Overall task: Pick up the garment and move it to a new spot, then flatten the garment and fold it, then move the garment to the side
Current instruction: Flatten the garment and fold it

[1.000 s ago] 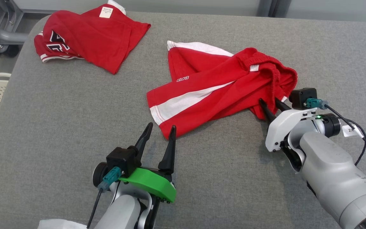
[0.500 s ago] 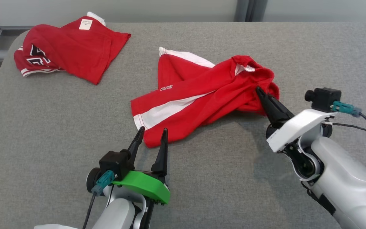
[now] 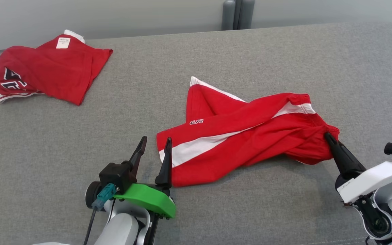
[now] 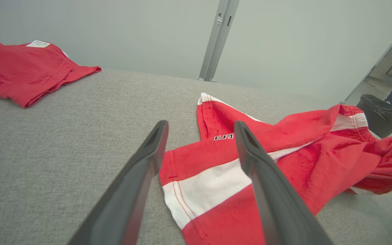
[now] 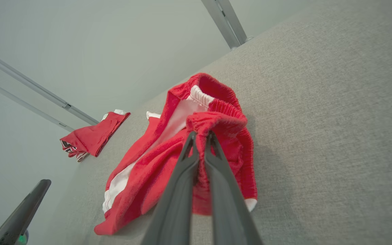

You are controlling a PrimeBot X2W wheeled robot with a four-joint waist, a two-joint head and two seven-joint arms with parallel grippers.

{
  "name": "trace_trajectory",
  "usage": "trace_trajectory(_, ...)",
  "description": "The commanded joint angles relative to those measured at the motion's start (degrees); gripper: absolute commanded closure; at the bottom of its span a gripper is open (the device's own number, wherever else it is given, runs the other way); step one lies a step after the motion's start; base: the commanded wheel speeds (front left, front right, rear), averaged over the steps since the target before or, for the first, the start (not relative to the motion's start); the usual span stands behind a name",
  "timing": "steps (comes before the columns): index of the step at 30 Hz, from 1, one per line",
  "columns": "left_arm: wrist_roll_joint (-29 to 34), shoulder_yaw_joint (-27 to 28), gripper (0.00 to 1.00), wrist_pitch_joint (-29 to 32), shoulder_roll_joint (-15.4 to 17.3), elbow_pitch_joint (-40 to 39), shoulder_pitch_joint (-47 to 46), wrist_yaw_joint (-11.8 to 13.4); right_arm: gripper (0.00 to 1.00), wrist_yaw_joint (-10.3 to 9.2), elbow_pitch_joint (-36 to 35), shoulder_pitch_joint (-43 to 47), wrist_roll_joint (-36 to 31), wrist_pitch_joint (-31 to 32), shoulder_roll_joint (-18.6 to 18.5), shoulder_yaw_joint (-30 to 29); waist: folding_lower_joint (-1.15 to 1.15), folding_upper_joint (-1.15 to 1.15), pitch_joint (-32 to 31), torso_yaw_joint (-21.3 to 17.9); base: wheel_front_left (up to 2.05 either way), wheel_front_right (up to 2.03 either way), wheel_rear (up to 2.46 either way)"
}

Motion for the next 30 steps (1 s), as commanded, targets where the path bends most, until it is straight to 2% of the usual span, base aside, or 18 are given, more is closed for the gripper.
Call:
trace_trajectory(1, 0.69, 0.19, 0.00, -0.02, 0.22, 0.40, 0.20, -0.35, 1.00, 0.02, 1.88, 1.13, -1.11, 0.00, 1.28, -1.94, 0.00, 0.00, 0.32, -1.27, 0.00, 0.00, 0.00)
trace_trajectory(9, 0.95, -0.16, 0.00, -0.02, 0.23, 1.50, -1.12, -0.95, 1.00, 0.02, 14.08, -1.86, -2.88, 0.59, 5.39, -5.86, 0.00, 0.00, 0.77, -2.44, 0.00, 0.00, 0.00)
trace_trajectory(18, 0.71, 0.15, 0.00, -0.02, 0.22, 2.57, -0.89, -1.26, 1.00, 0.02, 22.83, -4.97, -5.27, -1.18, 6.40, -4.09, 0.00, 0.00, 0.33, -2.40, 0.00, 0.00, 0.00)
trace_trajectory(19, 0.58, 0.21, 0.00, -0.02, 0.22, 2.71, -0.78, -1.29, 0.90, 0.02, 23.30, -5.14, -5.58, -1.66, 6.42, -3.78, 0.00, 0.00, 0.21, -2.44, 0.00, 0.00, 0.00)
trace_trajectory(21, 0.36, 0.38, 0.00, -0.02, 0.22, 2.97, -0.53, -1.25, 0.52, 0.02, 23.95, -5.31, -6.46, -2.90, 6.32, -2.96, 0.00, 0.00, -0.08, -2.57, 0.00, 0.00, 0.00)
trace_trajectory(22, 0.26, 0.51, 0.00, -0.02, 0.22, 3.05, -0.37, -1.25, 0.08, 0.02, 24.11, -5.36, -6.89, -3.54, 6.06, -2.63, 0.00, 0.00, -0.25, -2.67, 0.00, 0.00, 0.00)
trace_trajectory(23, 0.28, 0.64, 0.00, -0.02, 0.22, 3.14, -0.18, -1.29, 0.00, 0.02, 24.21, -5.34, -7.54, -4.17, 5.71, -2.30, 0.00, 0.00, -0.45, -2.78, 0.00, 0.00, 0.00)
trace_trajectory(30, 0.51, 2.44, 0.00, -0.02, 0.22, 2.72, 1.26, -1.16, 0.00, 0.02, 20.86, -3.84, -13.90, -7.45, 3.64, -2.93, 0.00, 0.00, -2.38, -4.10, 0.00, 0.00, 0.00)
